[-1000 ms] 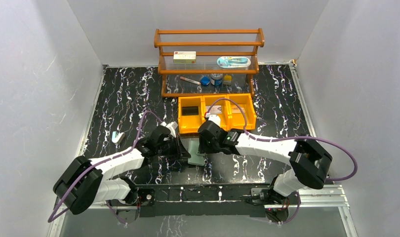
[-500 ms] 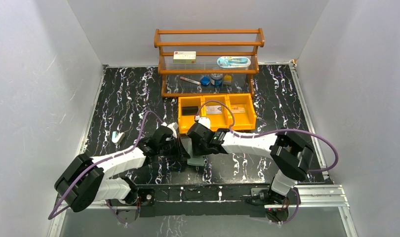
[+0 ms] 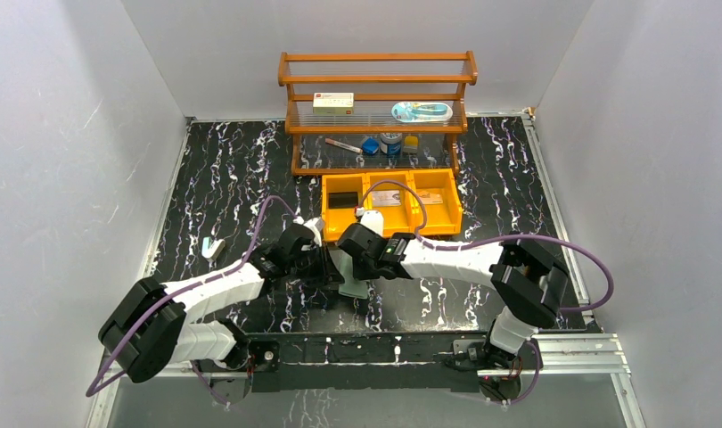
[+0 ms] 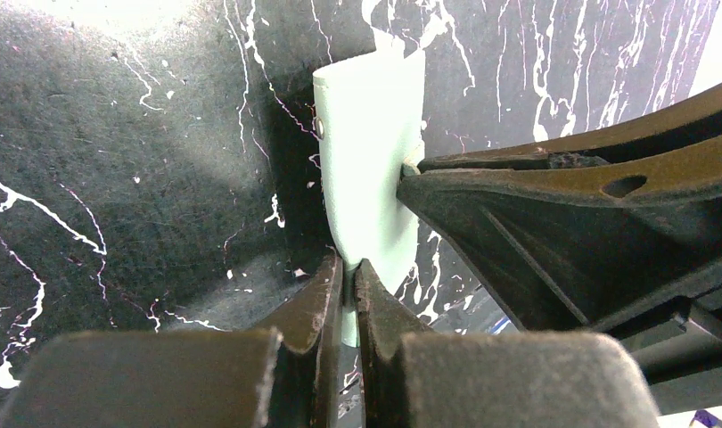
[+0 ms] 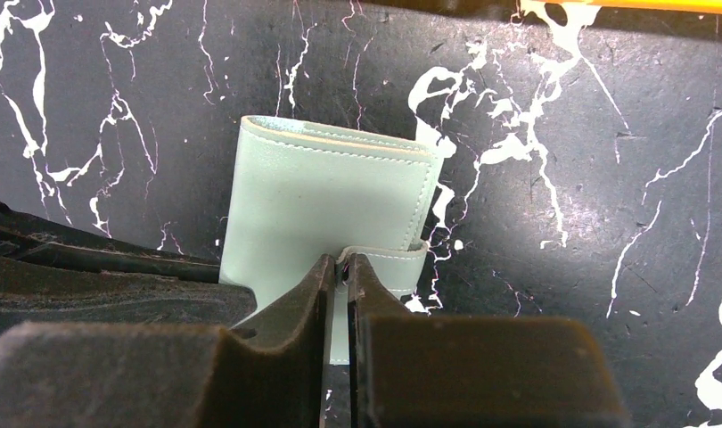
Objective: Take the credit cards out of the card holder
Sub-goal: Open the card holder at the center of the board.
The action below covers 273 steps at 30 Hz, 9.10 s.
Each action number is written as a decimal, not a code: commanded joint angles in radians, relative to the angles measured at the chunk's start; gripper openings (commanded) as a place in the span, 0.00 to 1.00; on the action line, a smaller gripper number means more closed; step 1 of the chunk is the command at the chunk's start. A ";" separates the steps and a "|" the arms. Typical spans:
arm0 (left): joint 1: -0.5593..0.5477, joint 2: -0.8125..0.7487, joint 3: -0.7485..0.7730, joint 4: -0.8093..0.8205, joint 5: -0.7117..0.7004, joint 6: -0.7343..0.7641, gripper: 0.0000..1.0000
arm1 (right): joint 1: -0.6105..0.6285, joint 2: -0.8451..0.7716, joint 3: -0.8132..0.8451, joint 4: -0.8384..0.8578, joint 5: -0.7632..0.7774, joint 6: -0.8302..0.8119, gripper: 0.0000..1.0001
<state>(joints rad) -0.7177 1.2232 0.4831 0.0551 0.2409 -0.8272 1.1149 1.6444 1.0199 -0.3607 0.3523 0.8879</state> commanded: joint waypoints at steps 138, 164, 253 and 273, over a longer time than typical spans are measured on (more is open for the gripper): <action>-0.345 0.307 0.493 -0.423 -0.426 0.330 0.70 | -0.270 -0.508 -0.534 0.444 -0.326 0.223 0.00; -0.346 0.266 0.492 -0.467 -0.562 0.301 0.44 | -0.273 -0.519 -0.546 0.428 -0.326 0.226 0.00; -0.344 -0.014 0.104 -0.340 -0.490 -0.171 0.04 | -0.188 -0.282 -0.245 0.162 -0.340 0.031 0.52; -0.344 -0.015 0.099 -0.333 -0.483 -0.147 0.03 | -0.191 -0.469 -0.425 0.092 -0.153 0.177 0.52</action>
<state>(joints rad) -1.0626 1.2194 0.5827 -0.2623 -0.2272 -0.9867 0.9245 1.1801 0.6174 -0.3138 0.1837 1.0454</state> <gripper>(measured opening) 0.040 0.516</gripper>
